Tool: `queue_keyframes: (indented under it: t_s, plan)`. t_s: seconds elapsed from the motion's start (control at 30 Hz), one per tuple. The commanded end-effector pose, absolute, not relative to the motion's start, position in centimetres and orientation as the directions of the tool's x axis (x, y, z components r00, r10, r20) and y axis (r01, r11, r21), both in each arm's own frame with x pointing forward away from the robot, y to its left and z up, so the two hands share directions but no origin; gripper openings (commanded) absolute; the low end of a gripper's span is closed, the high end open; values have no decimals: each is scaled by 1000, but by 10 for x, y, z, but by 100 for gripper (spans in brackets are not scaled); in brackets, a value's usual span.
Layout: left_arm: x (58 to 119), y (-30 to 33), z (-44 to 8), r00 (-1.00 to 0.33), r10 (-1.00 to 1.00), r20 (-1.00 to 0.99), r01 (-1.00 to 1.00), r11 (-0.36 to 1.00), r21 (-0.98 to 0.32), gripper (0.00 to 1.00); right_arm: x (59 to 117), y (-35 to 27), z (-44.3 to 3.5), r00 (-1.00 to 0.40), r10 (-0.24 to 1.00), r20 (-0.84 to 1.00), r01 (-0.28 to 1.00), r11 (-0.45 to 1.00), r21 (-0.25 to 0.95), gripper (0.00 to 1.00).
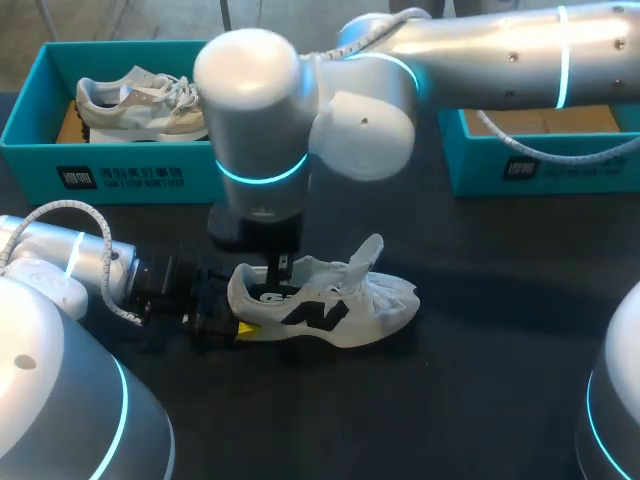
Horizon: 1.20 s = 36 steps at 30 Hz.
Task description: Take the shoe out of the shoebox, open the shoe tongue, remove and reinsert the insole, then place the shoe into the shoebox
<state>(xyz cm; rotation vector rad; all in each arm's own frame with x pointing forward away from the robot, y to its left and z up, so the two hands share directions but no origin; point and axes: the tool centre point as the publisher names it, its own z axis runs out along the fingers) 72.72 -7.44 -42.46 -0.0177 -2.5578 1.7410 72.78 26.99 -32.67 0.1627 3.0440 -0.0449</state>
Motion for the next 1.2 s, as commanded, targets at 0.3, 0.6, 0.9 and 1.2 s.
queue_keyframes:
  t_s: [0.3,0.6,0.9,1.2]
  plan:
    - [728,-73,-426,-999,34,32,-18,367,-930,0,735,267,-356,-981,145,-125,154,986,-65,0]
    - [728,-73,-426,-999,34,32,-18,367,-930,0,743,261,-377,-987,128,-100,139,984,-113,0]
    - [728,-73,-426,-999,34,32,-18,367,-930,0,744,258,-387,-989,133,-72,140,984,-107,0]
    - [728,-73,-426,-999,34,32,-18,367,-930,0,745,257,-389,-987,146,-61,152,983,-104,28]
